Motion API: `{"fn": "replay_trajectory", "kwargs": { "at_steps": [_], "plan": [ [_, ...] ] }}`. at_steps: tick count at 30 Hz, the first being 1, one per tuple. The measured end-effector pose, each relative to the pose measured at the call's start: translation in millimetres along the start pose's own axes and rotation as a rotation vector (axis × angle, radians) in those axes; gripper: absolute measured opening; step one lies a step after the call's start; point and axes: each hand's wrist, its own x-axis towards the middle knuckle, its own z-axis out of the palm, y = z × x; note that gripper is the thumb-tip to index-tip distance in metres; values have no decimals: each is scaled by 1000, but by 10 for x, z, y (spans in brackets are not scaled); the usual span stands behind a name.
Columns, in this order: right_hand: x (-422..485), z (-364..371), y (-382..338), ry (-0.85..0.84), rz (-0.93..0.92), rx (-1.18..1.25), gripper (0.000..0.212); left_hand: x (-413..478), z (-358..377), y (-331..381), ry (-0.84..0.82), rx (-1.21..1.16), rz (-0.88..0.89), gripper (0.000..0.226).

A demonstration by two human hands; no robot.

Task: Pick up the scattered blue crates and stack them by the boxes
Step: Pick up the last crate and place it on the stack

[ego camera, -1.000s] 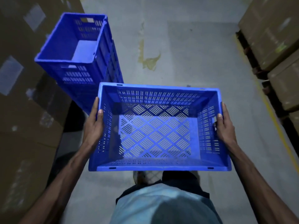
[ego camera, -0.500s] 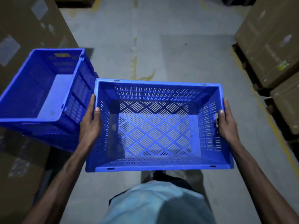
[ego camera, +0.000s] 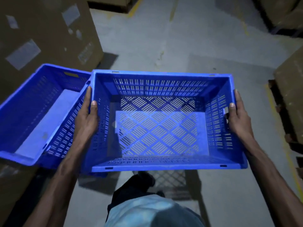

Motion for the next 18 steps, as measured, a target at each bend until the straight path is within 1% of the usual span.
{"fn": "replay_trajectory", "kwargs": {
  "at_steps": [5, 8, 11, 14, 15, 16, 18],
  "plan": [
    [1026, 472, -589, -43, -122, 64, 46, 732, -250, 46, 82, 0, -83, 50],
    [1530, 796, -1060, -119, -219, 91, 46, 1119, -573, 30, 122, -8, -167, 51],
    [1935, 1245, -1520, -188, -291, 133, 44, 1406, -862, -142, 196, -33, -237, 56],
    [2198, 1701, -1979, -283, -377, 149, 49, 1506, -1149, -363, 274, 26, -300, 68],
    [2251, 1833, -2126, -310, -399, 157, 52, 1485, -1234, -433, 301, 43, -291, 70],
    [2306, 1956, -2281, -339, -416, 158, 52, 1443, -1312, -479, 331, 31, -281, 71],
    [2427, 2189, -2570, -424, -452, 152, 53, 1378, -1444, -477, 386, -2, -323, 72]
  ]
}}
